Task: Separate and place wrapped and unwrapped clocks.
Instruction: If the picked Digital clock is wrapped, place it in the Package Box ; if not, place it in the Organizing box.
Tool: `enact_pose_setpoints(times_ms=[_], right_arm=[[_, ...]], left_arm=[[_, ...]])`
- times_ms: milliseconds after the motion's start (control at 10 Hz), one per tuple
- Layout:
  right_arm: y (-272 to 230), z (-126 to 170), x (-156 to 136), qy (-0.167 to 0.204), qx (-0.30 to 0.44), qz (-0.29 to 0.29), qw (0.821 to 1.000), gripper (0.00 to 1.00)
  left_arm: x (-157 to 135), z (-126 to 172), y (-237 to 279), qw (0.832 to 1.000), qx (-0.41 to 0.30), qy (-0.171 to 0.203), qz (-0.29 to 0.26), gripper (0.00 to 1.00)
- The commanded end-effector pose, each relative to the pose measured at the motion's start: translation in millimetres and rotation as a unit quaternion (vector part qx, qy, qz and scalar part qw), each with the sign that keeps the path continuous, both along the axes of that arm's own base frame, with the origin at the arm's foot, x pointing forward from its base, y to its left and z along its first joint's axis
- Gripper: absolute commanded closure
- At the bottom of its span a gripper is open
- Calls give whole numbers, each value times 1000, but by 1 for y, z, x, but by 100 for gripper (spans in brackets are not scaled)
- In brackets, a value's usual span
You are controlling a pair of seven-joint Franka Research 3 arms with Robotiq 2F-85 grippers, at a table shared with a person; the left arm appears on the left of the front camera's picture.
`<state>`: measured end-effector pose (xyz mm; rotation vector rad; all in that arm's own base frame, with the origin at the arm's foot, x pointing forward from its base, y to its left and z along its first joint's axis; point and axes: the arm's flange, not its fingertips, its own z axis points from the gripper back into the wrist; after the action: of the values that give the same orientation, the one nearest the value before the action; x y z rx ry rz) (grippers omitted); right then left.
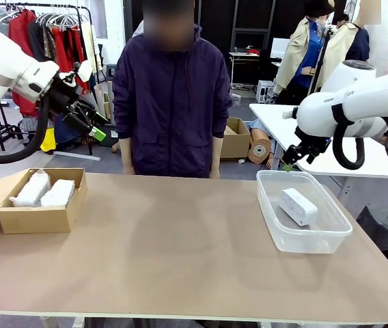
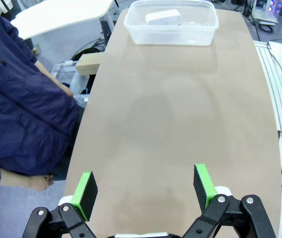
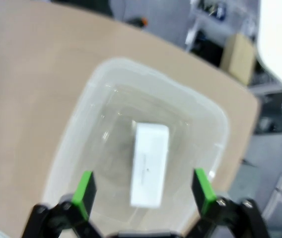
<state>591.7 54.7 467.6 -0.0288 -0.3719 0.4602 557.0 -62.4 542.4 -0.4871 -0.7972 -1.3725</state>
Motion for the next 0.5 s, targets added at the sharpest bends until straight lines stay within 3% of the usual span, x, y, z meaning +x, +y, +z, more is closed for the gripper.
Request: enact_pose_setpoints(times_ms=[0,200,300,400], right_arm=[[17,24,-10,-13,22,122,992,0],[56,46,-16,-52,22,174,983,0],[76,56,-18,-44,26,223,973,0],[96,64,-21,-17,51,308,950,0]], left_arm=[[-1,0,1,1000,2,-5,-4,0],[-1,0,1,1000,2,-5,-4,0],[-1,0,1,1000,2,-5,-4,0],[-1,0,1,1000,2,-5,-4,0]])
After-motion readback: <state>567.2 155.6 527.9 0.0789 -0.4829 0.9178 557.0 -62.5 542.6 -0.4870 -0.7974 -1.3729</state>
